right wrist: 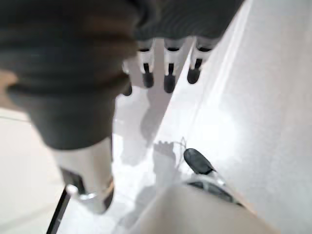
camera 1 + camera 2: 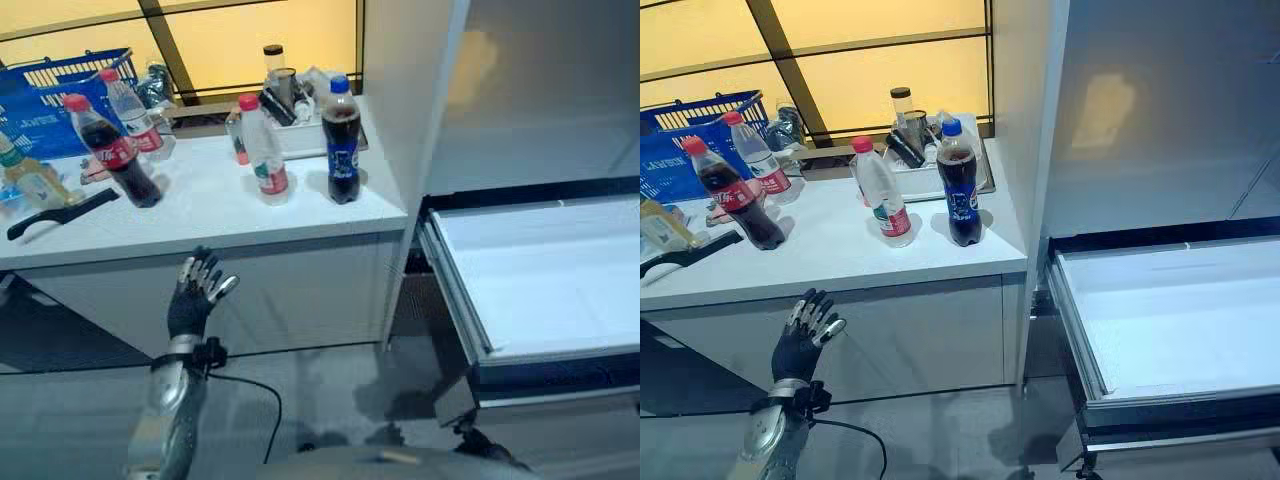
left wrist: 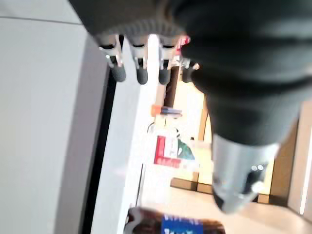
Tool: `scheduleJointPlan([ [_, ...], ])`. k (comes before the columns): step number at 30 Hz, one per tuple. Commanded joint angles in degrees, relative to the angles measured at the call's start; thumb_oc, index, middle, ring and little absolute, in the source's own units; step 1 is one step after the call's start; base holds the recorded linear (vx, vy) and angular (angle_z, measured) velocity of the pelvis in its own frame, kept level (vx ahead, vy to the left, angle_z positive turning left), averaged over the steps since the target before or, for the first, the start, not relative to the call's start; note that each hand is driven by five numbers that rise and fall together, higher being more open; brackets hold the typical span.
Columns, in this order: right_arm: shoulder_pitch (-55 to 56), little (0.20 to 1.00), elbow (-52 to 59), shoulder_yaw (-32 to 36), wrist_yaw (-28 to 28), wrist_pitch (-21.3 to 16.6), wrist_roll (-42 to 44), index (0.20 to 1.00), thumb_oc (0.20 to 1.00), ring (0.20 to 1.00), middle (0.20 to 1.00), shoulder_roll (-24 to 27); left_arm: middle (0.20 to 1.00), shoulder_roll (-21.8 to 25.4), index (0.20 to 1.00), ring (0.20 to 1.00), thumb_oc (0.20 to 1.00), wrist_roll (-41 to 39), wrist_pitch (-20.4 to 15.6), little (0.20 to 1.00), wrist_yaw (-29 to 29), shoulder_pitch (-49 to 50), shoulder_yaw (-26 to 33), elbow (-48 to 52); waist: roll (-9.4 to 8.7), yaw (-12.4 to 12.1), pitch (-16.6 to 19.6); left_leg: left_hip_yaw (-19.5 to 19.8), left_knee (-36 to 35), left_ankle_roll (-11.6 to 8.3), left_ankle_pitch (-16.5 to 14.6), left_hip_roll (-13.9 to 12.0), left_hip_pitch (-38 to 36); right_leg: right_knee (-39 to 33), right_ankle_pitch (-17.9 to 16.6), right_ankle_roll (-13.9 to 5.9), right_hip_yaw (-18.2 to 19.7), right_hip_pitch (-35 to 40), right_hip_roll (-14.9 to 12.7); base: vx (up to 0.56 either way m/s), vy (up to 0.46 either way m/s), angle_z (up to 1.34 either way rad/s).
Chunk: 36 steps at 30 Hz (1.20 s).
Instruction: Take the drinks into the refrigerator
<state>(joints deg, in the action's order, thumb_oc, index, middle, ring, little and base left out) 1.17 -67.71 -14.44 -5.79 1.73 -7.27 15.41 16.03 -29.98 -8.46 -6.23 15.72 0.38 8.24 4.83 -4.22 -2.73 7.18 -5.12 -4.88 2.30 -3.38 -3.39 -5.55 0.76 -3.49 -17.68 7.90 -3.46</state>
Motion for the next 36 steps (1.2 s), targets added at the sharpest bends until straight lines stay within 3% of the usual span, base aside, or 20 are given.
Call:
scheduleJointPlan([
  [1, -7.52, 1.0, -2.6, -2.74, -0.39, -0.45, 0.93, 1.0, 1.0, 1.0, 1.0, -1.79, 1.0, 3.25, 1.0, 1.0, 1.0, 1.33, -2.56, 1.0, -0.05, -3.74, 2.86, 5.81, -4.35, -1.23, -0.14, -1.42, 0.31, 4.47, -5.81, 4.57, -1.94, 0.71, 1.71, -2.19, 2.08, 0.46, -2.91, 0.68, -0.108, 0.45],
  [9, -7.72, 1.0, -1.95, -3.62, -0.52, 0.1, 0.1, 1.0, 1.0, 1.0, 1.0, -1.99, 1.0, 1.52, 1.0, 1.0, 1.0, -1.07, -1.65, 1.0, -3.98, -7.38, 1.94, 3.12, -3.64, -0.68, -0.23, -1.67, 0.31, 4.41, -5.61, 4.51, -1.96, 0.68, 1.61, -2.07, 2.32, 0.49, -2.97, 0.0, 0.0, 0.0],
  [22, -6.68, 1.0, -1.02, -4.16, -0.12, 1.03, -1.08, 1.0, 1.0, 1.0, 1.0, -2.17, 1.0, 6.46, 1.0, 1.0, 1.0, -0.84, -0.9, 1.0, -6.46, -16.08, 3.77, 0.85, -2.04, 1.04, -0.41, -2.18, 0.14, 4.23, -5.64, 4.46, -2.06, 0.58, 1.52, -2.25, 2.72, 0.14, -3.01, 0.0, 0.0, 0.0],
  [36, -5.07, 1.0, 0.53, -6.21, 1.92, 1.21, -2.18, 1.0, 1.0, 1.0, 1.0, -1.16, 1.0, 21.22, 1.0, 1.0, 1.0, -1.46, -0.14, 1.0, -7.73, -30.45, 3.86, -10.38, -1.01, 3.04, -0.18, -3.21, 0.12, 3.98, -5.85, 4.28, -2.42, 0.55, 1.51, -2.46, 3.74, 0.08, -2.91, 0.0, -0.001, -0.01],
])
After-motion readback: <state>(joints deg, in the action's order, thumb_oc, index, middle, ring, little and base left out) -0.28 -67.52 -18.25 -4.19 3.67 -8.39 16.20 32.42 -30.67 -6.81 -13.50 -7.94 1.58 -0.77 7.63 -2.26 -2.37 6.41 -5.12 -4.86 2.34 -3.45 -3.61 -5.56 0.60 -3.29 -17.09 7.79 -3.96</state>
